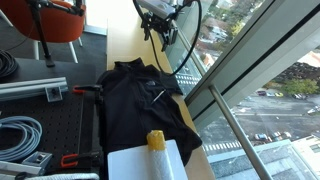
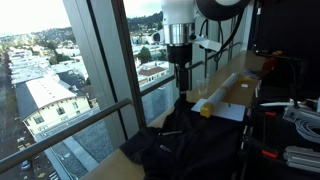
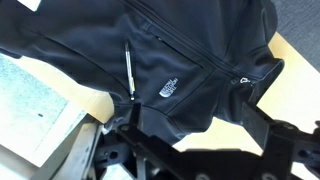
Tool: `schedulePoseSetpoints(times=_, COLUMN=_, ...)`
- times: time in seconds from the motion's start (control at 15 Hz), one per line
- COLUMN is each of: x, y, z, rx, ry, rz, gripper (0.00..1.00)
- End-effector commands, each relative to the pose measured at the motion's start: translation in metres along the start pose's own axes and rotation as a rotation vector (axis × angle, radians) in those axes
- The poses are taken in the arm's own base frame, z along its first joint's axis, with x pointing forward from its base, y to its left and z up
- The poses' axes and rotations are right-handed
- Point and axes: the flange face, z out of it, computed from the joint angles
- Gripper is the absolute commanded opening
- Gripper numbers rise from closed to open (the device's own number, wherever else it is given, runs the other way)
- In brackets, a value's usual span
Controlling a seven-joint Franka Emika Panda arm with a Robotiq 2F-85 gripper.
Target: Zip up the jersey
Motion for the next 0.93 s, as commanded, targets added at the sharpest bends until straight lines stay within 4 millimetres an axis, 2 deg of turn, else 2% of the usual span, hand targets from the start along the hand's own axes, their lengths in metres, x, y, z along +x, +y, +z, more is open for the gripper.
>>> schedulePoseSetpoints(times=0.0, x=-0.041, y=0.022, z=-0.063, rx=0.056, ry=0.031, rz=0.109, gripper=1.0)
schedulePoseSetpoints(times=0.27, x=-0.074, y=0.052, z=-0.118, rx=0.123, ry=0.061, rz=0.218, gripper=1.0)
schedulePoseSetpoints(times=0.47, x=-0.093, y=0.072, z=-0.147, rx=0.13, ry=0.074, rz=0.28, gripper=1.0)
schedulePoseSetpoints(times=0.67, x=-0.104, y=0.084, z=-0.158, rx=0.119, ry=0.069, rz=0.31, gripper=1.0)
schedulePoseSetpoints(times=0.87, x=-0.107, y=0.088, z=-0.157, rx=0.127, ry=0.045, rz=0.322, gripper=1.0)
